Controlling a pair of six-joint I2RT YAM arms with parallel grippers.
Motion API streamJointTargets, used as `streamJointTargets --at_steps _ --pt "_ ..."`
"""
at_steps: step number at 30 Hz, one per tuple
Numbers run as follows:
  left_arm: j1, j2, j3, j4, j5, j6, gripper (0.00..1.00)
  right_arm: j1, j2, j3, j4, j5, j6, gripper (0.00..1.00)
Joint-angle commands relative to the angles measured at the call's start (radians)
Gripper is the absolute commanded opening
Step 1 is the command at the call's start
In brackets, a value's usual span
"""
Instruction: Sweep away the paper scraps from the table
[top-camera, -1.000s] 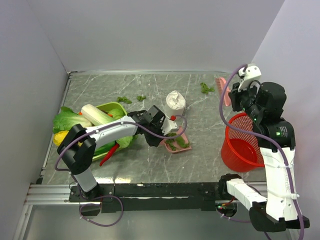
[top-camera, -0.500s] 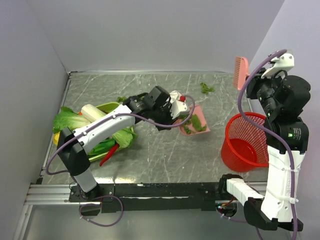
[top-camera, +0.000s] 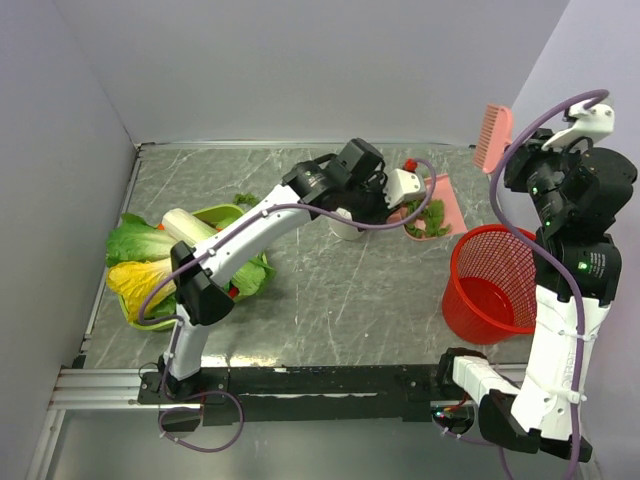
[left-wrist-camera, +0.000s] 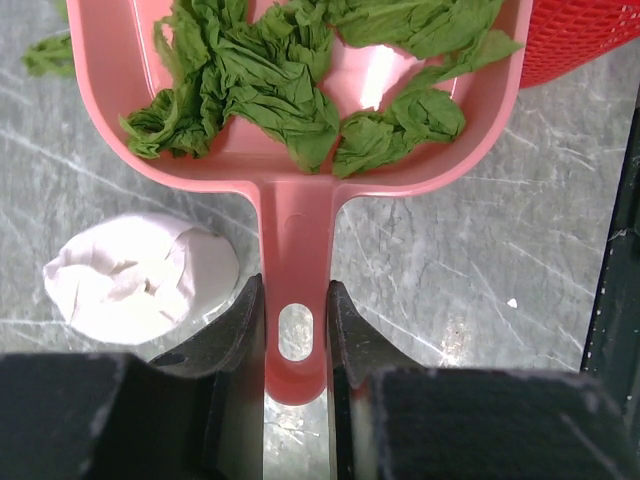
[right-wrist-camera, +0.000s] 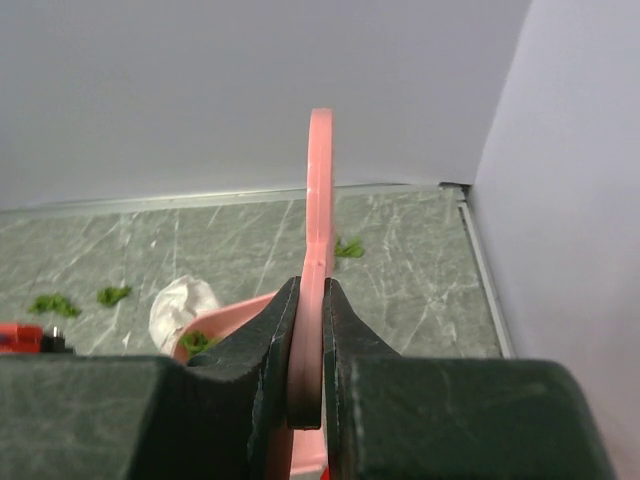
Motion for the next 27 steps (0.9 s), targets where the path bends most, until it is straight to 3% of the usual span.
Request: streamJointTargets --at_steps 1,14,21,27 --pt "-0.041 0.019 0.062 0.036 -0.031 0.052 0.01 -0.073 -0.015 0.044 0.065 -0.034 0.060 0.00" --pt "-0.097 0.090 0.134 0.128 -0.121 0.089 0.01 -0.162 0.002 0.013 0.066 -0.218 0.241 0.00" --pt "-0.108 0.116 0.123 0.240 -0.178 0.101 0.01 -0.205 -0.003 0.011 0.054 -0.249 0.305 0.00" --pt "-0.117 0.189 0.211 0.315 -0.212 0.081 0.01 -0.225 0.003 0.015 0.083 -0.292 0.313 0.00"
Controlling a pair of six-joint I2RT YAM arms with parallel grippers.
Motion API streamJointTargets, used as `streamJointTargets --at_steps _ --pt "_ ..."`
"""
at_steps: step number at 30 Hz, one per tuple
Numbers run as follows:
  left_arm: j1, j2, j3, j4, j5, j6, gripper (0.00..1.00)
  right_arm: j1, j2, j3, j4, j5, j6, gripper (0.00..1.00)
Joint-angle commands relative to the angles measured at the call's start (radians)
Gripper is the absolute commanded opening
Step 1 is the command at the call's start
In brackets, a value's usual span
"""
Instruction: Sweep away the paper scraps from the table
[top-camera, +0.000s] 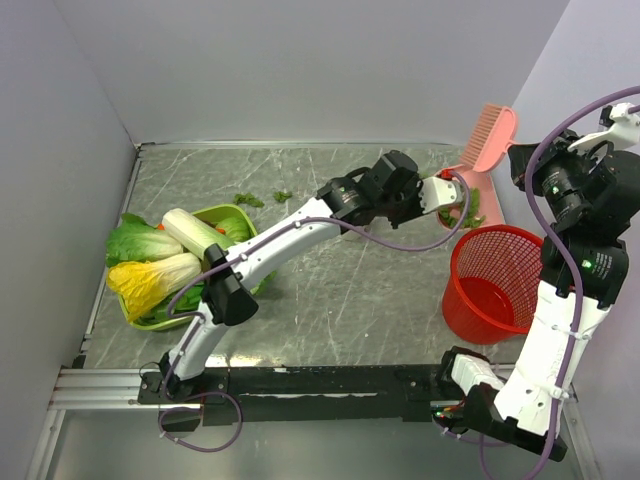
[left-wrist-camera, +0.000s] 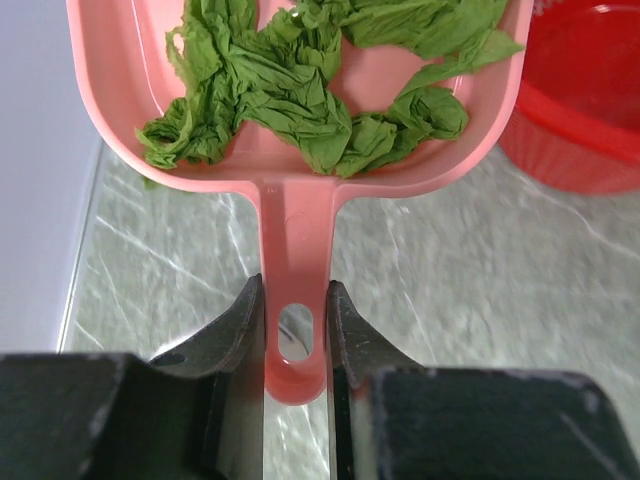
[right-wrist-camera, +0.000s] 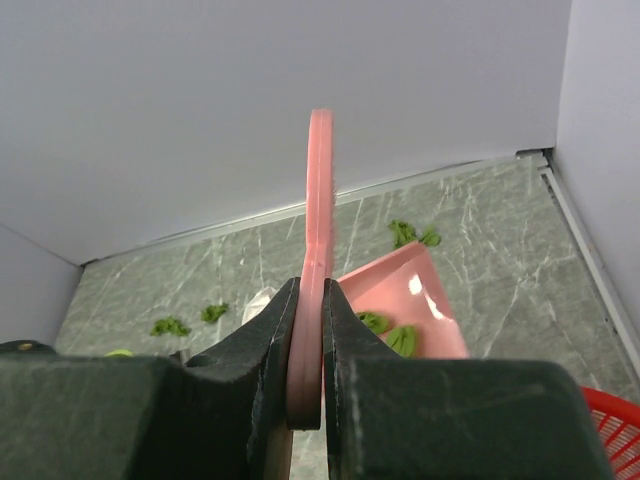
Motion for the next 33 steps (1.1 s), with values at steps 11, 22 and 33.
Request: streamJointTargets --at_steps 11,22,33 --pt "-0.070 0.095 0.096 0.265 -0.098 0.094 0.01 -0.040 -0.037 -0.014 0.115 -0.133 0.106 0.00" --pt "-0.143 0.156 0.129 0.446 -0.161 0.262 0.01 -0.096 -0.083 -0.082 0.128 -0.192 0.193 0.00" --pt "-0.175 0.185 0.035 0.678 -0.180 0.467 0.01 -0.136 -0.092 -0.083 0.127 -0.189 0.202 0.00"
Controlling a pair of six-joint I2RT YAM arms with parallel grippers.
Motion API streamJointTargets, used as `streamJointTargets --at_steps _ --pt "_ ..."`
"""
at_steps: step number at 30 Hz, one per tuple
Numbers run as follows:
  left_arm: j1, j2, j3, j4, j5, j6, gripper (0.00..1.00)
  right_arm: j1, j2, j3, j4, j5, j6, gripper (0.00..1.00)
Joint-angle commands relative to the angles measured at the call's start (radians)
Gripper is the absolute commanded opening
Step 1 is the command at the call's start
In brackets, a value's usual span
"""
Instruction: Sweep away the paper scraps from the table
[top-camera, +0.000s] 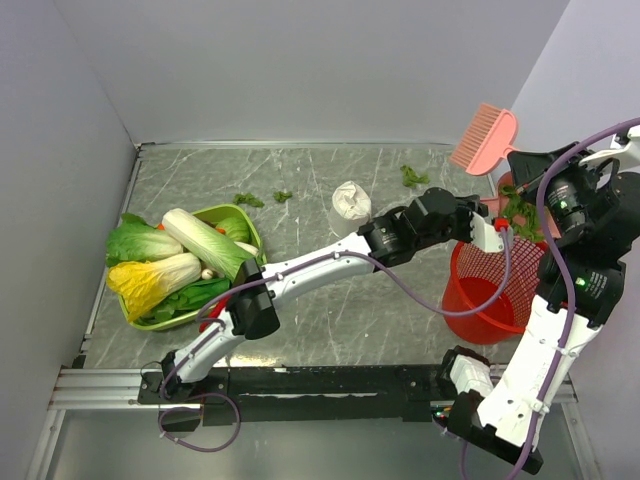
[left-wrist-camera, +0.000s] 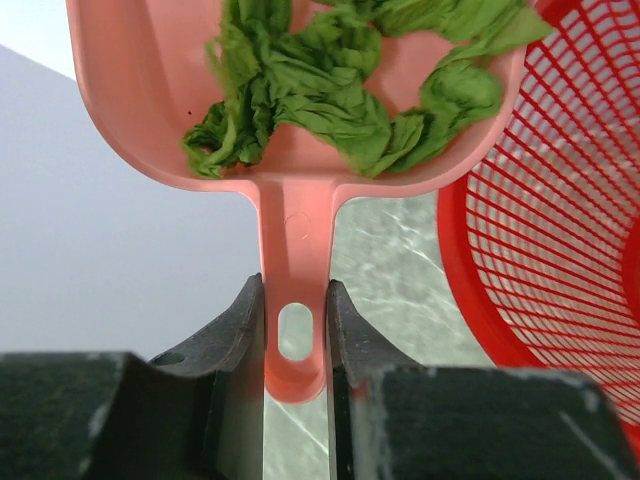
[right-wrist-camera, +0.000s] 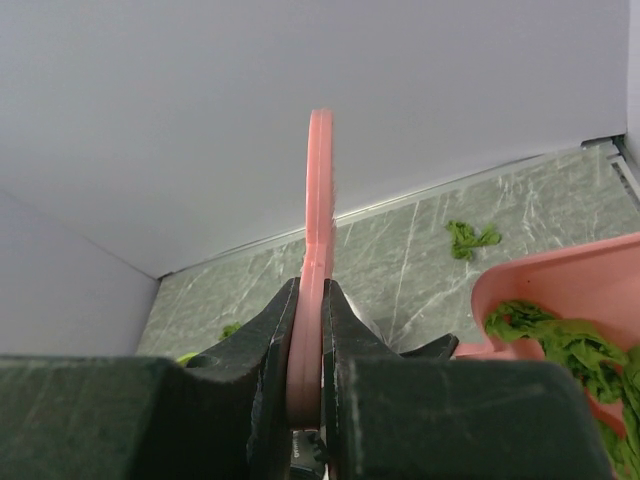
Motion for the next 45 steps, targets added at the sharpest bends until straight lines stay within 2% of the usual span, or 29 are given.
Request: streamJointTargets --at_steps 1,8,9,12,22,26,32,39,41,42,43,45 --pt "-0.013 0.019 -0.029 0.170 -0.014 0.119 0.01 -0.012 -0.008 0.003 0.057 -0.008 0.030 0.00" --pt "-0.039 -0.002 -0.164 0.302 -0.027 0.473 0.01 -0.018 0.013 0.017 0.069 -0.017 0.043 0.00" --pt "-0.045 -0.004 -0.193 0.349 -0.042 0.576 0.01 -0.017 0.012 0.017 0.069 -0.014 0.043 0.00" --pt "-0.042 -0.005 -0.203 0.418 -0.057 0.675 0.01 -0.017 0.009 0.020 0.071 -0.016 0.037 0.00" --pt "-0.062 -0.008 -0.229 0.393 -0.097 0.638 0.01 -0.017 0.016 -0.001 0.101 -0.030 0.056 0.00" --pt "-0.085 -0.038 -0.292 0.503 -0.079 0.716 0.01 -0.017 0.022 0.003 0.101 -0.033 0.056 0.00" --pt "-0.091 -0.038 -0.307 0.506 -0.105 0.733 0.01 -0.017 0.027 0.016 0.109 -0.037 0.063 0.00" --pt "-0.103 -0.064 -0.283 0.509 -0.186 0.715 0.01 -0.017 0.018 0.014 0.102 -0.040 0.054 0.00" --pt "-0.103 -0.093 -0.280 0.485 -0.151 0.594 0.01 -0.017 0.015 0.017 0.100 -0.033 0.042 0.00" --pt "-0.099 -0.108 -0.287 0.427 -0.134 0.600 0.01 -0.017 0.016 0.022 0.100 -0.028 0.042 0.00" --pt "-0.097 -0.108 -0.307 0.452 -0.167 0.689 0.01 -0.017 0.022 0.026 0.100 -0.030 0.043 0.00" --pt "-0.092 -0.104 -0.358 0.553 -0.180 0.703 0.01 -0.017 0.027 0.037 0.108 -0.033 0.048 0.00"
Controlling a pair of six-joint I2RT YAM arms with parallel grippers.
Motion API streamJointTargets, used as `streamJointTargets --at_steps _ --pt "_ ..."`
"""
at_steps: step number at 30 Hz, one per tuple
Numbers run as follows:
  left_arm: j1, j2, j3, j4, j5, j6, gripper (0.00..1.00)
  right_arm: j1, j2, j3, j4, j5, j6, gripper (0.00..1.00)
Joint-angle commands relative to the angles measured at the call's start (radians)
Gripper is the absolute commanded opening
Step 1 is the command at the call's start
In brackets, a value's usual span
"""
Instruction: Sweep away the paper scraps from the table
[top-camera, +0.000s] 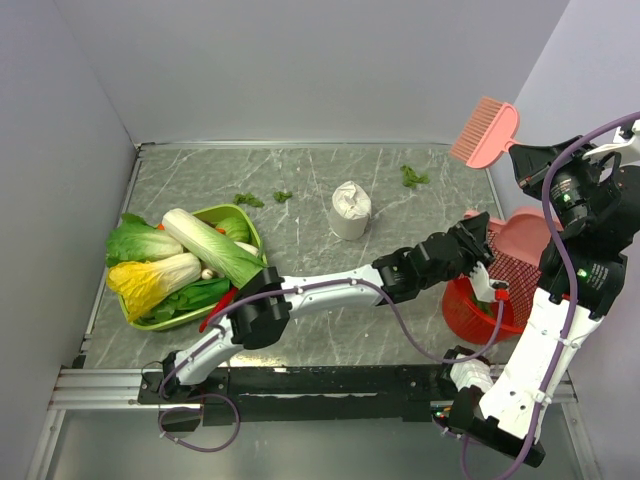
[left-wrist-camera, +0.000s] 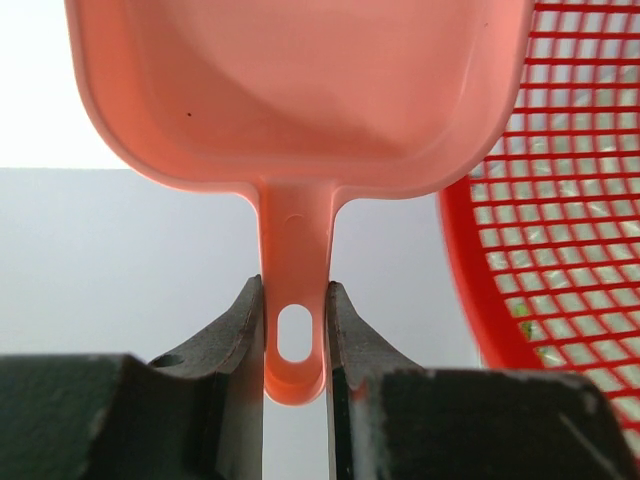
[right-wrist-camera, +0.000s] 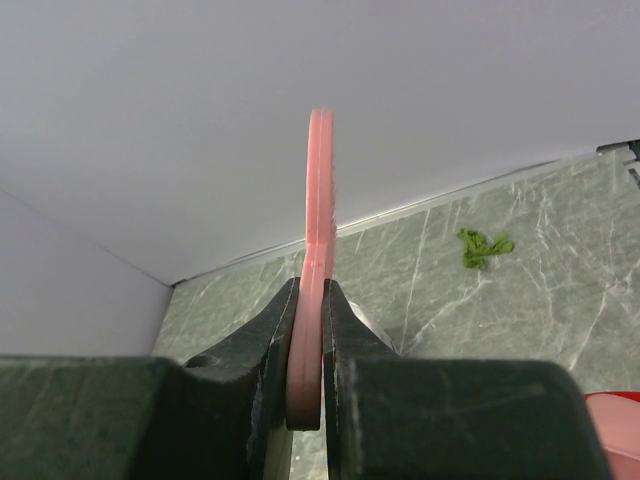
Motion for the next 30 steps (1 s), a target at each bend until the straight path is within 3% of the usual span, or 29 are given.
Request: streamJointTargets --at_steps 1,3,6,16,20,22,26,28,30 --pt "0.007 -0.093 -0.010 0.034 -0.042 -0.018 0.01 -0.006 0.003 0.042 0.062 -0.012 0.012 0.00" --pt "0.018 -0.079 0.052 0.012 -0.082 -0.047 0.01 -0.006 0.006 0.055 0.065 -0.014 0.017 0.00" --pt "0.040 -0.134 0.015 0.038 -0.114 -0.078 0.01 -0.007 0.004 0.068 0.091 -0.023 0.012 0.00" --pt "0.158 -0.410 -0.146 -0.149 -0.218 -0.328 0.01 -0.004 0.064 0.124 0.252 -0.018 0.055 0.00" --pt "0.213 -0.544 -0.220 -0.420 -0.183 -0.503 0.01 0.026 0.140 0.160 0.254 0.002 0.029 0.00" --pt "0.250 -0.620 -0.252 -0.644 -0.108 -0.622 0.01 0.066 0.174 0.185 0.244 0.025 -0.034 0.00" --pt "0.310 -0.720 -0.312 -0.968 0.070 -0.753 0.01 0.239 0.280 0.283 0.205 0.120 -0.201 0.00" --pt "0.352 -0.749 -0.336 -1.124 0.183 -0.758 0.01 0.390 0.355 0.317 0.159 0.202 -0.349 0.00" --pt "0.385 -0.771 -0.394 -1.177 0.238 -0.778 0.01 0.543 0.438 0.364 0.120 0.261 -0.516 0.00"
